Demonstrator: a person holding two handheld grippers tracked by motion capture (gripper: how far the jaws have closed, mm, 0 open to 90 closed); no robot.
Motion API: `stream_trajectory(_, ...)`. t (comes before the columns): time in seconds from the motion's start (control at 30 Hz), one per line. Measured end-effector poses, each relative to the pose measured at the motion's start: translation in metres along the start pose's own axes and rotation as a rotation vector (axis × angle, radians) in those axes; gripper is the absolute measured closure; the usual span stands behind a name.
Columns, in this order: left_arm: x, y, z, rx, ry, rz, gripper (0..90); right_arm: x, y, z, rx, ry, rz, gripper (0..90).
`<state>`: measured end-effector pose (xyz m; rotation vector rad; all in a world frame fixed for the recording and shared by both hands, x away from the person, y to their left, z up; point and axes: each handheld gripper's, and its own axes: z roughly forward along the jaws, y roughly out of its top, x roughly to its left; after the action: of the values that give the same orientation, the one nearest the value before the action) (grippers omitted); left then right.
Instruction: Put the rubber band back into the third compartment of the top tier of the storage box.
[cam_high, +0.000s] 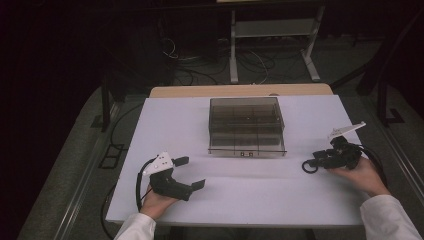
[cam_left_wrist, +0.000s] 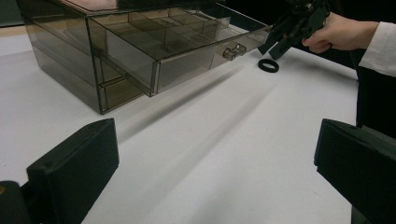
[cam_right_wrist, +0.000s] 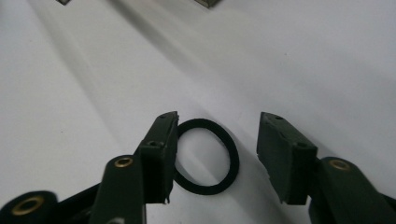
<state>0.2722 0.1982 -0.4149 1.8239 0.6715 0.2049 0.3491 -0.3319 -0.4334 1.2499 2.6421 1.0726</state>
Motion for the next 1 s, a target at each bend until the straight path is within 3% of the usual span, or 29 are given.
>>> stream_trajectory(0.4, 0.0, 0.0001, -0.0007, -0.001, 0.002, 0.001, 0.0, 0.0005, -0.0005, 0.0044, 0.029, 0.008, -0.016, 63.0)
stream_trajectory(1.0, -0.0002, 0.0, -0.0005, -0.001, 0.001, 0.003, 0.0, 0.0019, -0.0003, 0.01, 0.05, -0.046, -0.038, 81.4)
